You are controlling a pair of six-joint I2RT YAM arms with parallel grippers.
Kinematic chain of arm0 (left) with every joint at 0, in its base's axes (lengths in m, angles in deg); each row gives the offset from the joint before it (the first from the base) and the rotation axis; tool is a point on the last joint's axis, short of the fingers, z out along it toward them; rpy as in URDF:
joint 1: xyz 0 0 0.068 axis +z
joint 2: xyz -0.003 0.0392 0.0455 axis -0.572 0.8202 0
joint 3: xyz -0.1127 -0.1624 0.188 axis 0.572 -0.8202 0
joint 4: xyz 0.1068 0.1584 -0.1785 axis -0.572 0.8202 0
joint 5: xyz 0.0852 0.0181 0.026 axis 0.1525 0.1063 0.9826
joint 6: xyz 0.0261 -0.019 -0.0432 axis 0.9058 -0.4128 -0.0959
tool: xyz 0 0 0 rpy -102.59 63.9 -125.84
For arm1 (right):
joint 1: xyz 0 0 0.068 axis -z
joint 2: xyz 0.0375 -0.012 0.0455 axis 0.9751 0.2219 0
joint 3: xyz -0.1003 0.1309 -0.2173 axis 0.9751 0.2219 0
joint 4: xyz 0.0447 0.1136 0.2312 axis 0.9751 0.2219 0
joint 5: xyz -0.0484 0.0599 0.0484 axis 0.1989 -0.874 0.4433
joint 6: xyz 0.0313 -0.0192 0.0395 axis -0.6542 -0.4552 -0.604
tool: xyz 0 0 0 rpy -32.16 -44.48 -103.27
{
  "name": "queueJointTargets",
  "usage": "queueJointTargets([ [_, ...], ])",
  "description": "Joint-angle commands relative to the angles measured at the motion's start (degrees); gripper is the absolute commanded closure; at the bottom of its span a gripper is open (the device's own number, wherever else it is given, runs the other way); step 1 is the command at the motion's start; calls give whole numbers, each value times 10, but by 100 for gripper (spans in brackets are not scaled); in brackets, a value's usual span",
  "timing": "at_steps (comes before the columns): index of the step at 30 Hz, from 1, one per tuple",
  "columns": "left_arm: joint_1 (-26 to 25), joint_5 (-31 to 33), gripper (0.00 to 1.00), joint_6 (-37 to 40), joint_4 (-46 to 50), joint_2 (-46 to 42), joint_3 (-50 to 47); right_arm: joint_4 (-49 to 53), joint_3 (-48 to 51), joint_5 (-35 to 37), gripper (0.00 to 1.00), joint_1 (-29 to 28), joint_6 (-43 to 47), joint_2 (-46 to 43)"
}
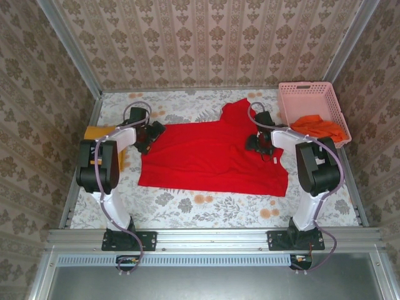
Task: Fold and stack the t-shirts
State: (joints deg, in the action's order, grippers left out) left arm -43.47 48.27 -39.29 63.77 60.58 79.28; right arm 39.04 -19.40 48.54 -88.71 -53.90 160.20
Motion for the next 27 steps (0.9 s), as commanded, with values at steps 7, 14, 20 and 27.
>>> queueJointTargets([
  [7, 1, 104, 1, 61, 116, 13, 104, 11, -51, -11, 37, -3, 8, -40],
  [14, 7, 145, 21, 120, 248, 121, 280, 10, -71, -33, 37, -13, 2, -49],
  [20, 11, 183, 37, 126, 321, 196, 391, 3, -50, -32, 37, -14, 6, -54],
  [27, 14, 208, 46, 123, 375, 258, 482, -9, -25, -29, 37, -14, 8, -57],
])
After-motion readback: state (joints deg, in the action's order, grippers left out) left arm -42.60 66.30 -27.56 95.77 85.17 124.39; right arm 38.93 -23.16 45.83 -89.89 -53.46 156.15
